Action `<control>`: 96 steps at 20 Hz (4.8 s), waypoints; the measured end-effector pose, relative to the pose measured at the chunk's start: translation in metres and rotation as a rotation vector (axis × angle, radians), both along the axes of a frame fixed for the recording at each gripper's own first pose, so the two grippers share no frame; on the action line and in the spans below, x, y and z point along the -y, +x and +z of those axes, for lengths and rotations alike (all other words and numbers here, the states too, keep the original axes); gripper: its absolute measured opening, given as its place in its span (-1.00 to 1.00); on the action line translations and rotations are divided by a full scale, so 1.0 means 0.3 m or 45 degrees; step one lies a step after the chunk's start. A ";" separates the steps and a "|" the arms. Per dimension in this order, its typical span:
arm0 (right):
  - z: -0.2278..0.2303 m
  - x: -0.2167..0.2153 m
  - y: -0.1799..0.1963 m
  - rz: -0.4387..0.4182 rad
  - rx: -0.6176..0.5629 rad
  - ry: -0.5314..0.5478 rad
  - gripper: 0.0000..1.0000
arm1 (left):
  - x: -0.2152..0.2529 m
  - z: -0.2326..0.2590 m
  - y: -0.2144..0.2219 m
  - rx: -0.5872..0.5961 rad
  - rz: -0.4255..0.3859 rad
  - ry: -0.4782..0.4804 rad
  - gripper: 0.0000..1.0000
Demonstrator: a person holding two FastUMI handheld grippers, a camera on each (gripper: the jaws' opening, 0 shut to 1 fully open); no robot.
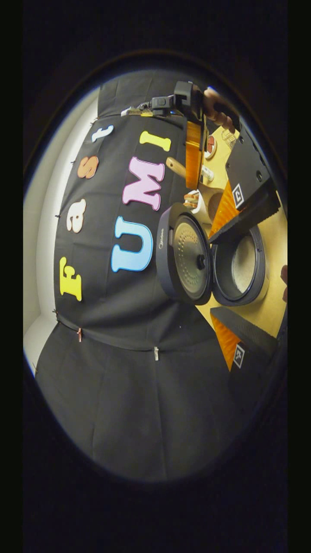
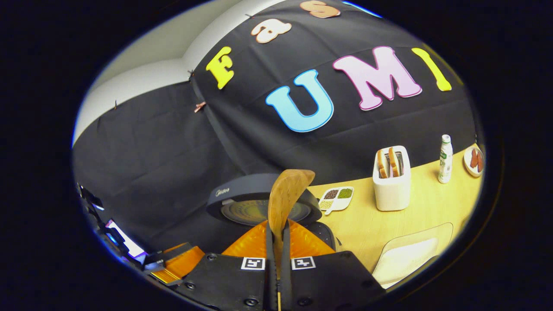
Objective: Close the left gripper, press the button to open the rice cooker; take a wooden spoon from the chopstick holder with the right hand, scoop a spoonful of rice and pour it into the rice cooker, then put the wooden spoon back into the chopstick holder.
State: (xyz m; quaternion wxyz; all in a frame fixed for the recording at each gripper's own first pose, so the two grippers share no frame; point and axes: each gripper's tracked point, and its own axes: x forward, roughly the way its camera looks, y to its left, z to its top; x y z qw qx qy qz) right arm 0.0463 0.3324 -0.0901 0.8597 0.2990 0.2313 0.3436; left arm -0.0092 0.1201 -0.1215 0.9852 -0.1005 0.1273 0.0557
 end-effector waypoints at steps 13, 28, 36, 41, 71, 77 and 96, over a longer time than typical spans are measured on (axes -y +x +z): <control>0.087 0.762 0.151 -0.381 0.328 -0.295 -0.85 | 0.229 0.113 0.138 0.073 -0.063 0.022 0.96; -0.411 1.485 0.222 -0.659 0.051 -0.581 -0.85 | 0.376 0.167 0.161 0.035 0.029 0.098 0.95; -0.741 1.511 0.248 -0.604 -0.147 -0.593 -0.85 | 0.432 0.188 0.132 -0.013 0.077 0.169 0.95; -0.843 1.494 0.254 -0.589 -0.240 -0.541 -0.84 | 0.452 0.192 0.125 -0.040 0.089 0.208 0.96; -0.424 1.813 -0.032 -1.014 -0.028 -0.705 0.94 | 0.536 0.301 0.208 0.114 -0.174 0.166 0.95; -0.211 1.637 -0.093 -0.953 0.134 -0.721 0.93 | 0.470 0.340 0.242 0.179 -0.166 0.166 0.95; 0.091 1.196 -0.053 -0.831 0.422 -0.735 0.97 | 0.096 0.343 0.510 0.197 0.059 0.241 0.94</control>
